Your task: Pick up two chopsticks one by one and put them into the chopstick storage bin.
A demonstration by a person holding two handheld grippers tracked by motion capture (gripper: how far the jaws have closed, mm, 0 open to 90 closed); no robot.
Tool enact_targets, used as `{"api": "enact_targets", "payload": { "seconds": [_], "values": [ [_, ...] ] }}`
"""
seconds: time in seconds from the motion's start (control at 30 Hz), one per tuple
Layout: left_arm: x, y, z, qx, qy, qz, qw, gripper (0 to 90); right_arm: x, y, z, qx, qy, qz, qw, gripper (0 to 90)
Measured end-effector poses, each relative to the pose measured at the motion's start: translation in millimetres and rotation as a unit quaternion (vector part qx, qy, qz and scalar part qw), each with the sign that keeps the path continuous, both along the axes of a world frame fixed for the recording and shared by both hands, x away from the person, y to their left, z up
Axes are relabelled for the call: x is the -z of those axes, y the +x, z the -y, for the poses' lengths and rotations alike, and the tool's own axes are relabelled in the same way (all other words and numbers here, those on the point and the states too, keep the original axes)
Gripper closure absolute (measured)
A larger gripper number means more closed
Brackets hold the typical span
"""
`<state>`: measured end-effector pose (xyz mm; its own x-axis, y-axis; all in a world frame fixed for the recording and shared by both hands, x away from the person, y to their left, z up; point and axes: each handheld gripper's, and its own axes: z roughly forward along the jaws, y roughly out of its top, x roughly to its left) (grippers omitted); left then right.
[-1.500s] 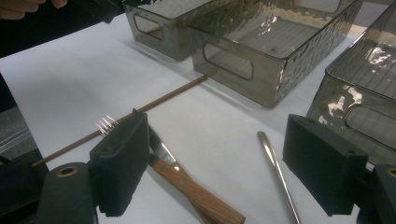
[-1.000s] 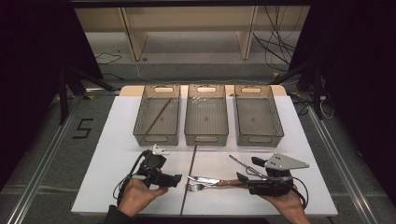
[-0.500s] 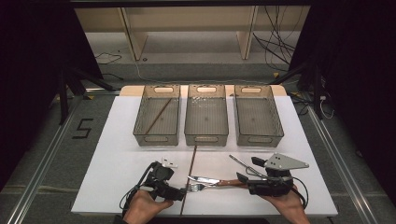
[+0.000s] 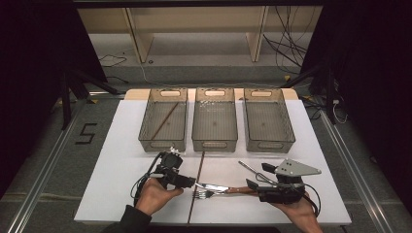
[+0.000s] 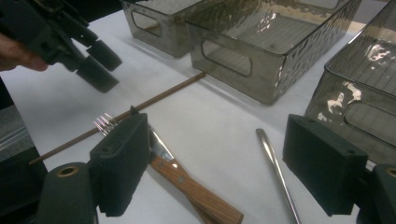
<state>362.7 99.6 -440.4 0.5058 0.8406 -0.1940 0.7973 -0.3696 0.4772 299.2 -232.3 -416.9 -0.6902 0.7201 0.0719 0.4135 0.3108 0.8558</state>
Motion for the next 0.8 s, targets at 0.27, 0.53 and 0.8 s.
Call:
{"api": "enact_targets", "payload": {
  "seconds": [0.27,0.53,0.8],
  "values": [
    [5.5,21.2,14.5,0.006,0.014,-0.025,0.9996,35.5,0.1,0.3,-0.1,-0.001,-0.001,0.0,1.0,23.6],
    [7.9,31.6,25.0,0.009,0.018,-0.028,0.9994,41.3,-0.4,0.1,0.2,-0.001,0.0,0.001,1.0,23.6],
    [15.1,37.2,38.9,0.017,0.037,-0.028,0.9988,49.2,-0.7,0.2,1.8,0.0,0.0,0.003,1.0,23.6]
  ]
}}
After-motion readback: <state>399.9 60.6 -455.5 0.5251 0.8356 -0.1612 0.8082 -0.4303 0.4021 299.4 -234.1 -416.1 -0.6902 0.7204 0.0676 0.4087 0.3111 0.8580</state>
